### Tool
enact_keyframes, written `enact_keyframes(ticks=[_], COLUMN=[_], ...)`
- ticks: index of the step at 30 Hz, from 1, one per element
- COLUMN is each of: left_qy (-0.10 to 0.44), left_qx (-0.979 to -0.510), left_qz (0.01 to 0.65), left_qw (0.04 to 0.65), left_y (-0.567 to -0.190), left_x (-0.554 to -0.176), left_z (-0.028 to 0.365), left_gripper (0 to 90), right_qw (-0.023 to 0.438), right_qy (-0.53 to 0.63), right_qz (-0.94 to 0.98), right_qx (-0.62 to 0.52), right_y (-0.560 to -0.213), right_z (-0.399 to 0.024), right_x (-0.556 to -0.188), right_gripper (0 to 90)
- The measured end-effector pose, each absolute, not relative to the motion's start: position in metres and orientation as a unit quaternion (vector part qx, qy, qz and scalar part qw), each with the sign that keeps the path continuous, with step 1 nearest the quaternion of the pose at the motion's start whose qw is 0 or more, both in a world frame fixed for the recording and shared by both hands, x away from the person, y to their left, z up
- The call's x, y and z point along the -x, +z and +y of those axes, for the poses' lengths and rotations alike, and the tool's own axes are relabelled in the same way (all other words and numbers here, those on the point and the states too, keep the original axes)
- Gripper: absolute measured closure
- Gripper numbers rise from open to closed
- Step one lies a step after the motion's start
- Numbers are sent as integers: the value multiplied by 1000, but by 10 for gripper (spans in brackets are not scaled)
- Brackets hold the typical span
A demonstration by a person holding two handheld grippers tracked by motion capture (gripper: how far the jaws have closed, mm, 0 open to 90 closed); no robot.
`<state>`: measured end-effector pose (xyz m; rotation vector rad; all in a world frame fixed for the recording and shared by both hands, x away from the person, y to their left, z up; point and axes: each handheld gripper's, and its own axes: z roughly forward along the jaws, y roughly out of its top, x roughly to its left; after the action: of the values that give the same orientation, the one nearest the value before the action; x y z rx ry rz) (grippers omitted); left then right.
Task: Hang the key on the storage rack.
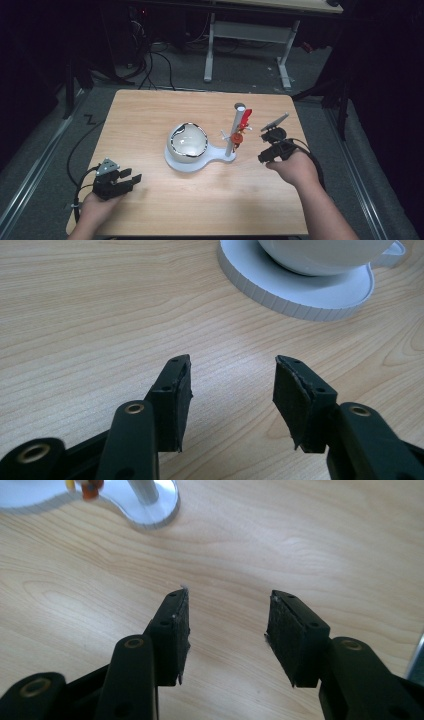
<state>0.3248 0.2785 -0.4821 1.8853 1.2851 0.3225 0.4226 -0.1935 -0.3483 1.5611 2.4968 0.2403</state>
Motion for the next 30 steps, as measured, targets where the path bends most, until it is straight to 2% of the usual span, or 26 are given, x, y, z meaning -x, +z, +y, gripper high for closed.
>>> enact_keyframes(ticks=[10,15,30], left_qy=[126,125,123], left_qx=[-751,-753,-756], left_qz=[508,507,507], left_qw=[402,400,395], left_y=[-484,-484,-487], left_x=[-325,-325,-325], left_z=[277,276,275], left_gripper=[496,496,496], right_qw=[78,84,192], right_qy=[99,109,205], right_qz=[833,832,804], right_qx=[-539,-538,-525], right_y=[-414,-432,-455], right_z=[-206,-208,-217], right_x=[-399,-388,-343], right_gripper=[512,512,508])
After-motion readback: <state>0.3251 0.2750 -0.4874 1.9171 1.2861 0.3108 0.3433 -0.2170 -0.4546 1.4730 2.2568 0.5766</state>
